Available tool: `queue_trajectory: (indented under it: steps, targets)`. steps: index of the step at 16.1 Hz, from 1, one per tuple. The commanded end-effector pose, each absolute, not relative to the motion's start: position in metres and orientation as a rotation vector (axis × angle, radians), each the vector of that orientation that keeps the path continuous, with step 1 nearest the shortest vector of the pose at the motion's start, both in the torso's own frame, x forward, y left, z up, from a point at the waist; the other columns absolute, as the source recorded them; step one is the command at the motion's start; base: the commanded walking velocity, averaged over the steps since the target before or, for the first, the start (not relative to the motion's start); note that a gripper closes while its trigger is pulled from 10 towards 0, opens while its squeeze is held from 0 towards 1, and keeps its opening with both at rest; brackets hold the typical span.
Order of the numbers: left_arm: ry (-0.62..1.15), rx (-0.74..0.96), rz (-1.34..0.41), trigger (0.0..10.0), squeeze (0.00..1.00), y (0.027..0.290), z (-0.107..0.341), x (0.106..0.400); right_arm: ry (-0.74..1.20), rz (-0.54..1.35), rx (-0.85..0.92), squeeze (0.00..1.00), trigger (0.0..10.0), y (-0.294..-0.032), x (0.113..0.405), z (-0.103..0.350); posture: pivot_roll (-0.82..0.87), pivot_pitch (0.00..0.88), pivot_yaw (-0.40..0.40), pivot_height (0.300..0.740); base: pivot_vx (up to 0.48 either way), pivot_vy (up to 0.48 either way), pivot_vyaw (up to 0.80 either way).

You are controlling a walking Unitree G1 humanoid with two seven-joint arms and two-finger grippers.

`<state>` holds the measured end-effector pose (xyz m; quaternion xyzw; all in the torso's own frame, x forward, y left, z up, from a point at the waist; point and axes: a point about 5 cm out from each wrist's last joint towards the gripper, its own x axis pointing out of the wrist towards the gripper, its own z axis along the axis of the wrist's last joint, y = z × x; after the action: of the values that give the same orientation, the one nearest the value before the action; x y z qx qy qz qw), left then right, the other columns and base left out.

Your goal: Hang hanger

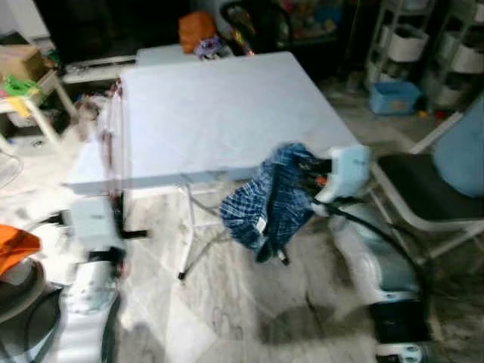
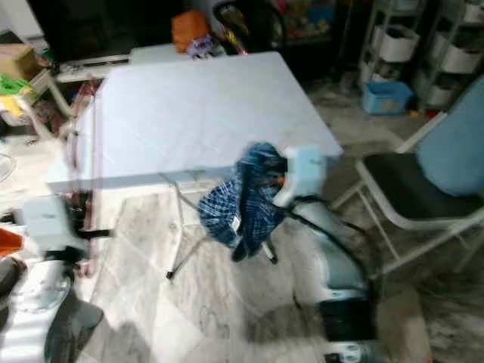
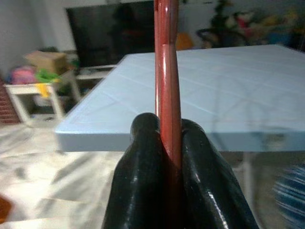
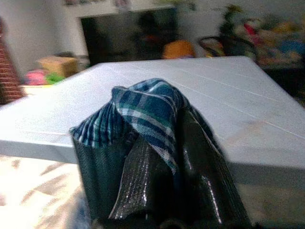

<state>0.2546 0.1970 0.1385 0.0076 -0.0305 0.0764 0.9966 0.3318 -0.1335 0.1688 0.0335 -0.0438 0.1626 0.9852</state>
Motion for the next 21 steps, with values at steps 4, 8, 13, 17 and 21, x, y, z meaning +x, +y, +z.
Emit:
queue_trajectory:
  steps: [4,8,13,17,21]
  targets:
    - [-0.073,0.040,0.172,10.0,0.00,0.205,0.144,0.253,-0.126,0.356,0.074,0.00,10.0,-0.124,0.333,0.178,0.01,0.030,0.043,0.740,0.249,0.411,0.00]
    - [-0.073,0.054,0.158,10.0,0.00,0.200,0.144,0.248,-0.135,0.349,0.077,0.00,10.0,-0.124,0.333,0.181,0.01,0.033,0.045,0.740,0.063,0.102,0.00]
    - [-0.118,0.070,0.131,10.0,0.00,0.194,0.153,0.248,-0.150,0.359,0.071,0.00,10.0,-0.122,0.331,0.184,0.01,0.039,0.045,0.740,0.131,0.000,0.00]
    - [-0.122,0.067,0.132,10.0,0.00,0.194,0.155,0.249,-0.196,0.370,0.067,0.00,10.0,-0.118,0.331,0.198,0.01,0.041,0.046,0.740,0.420,0.000,0.00]
    - [-0.118,0.065,0.132,10.0,0.00,0.194,0.154,0.249,-0.200,0.372,0.066,0.00,10.0,-0.116,0.331,0.199,0.01,0.050,0.044,0.740,0.424,0.000,0.00]
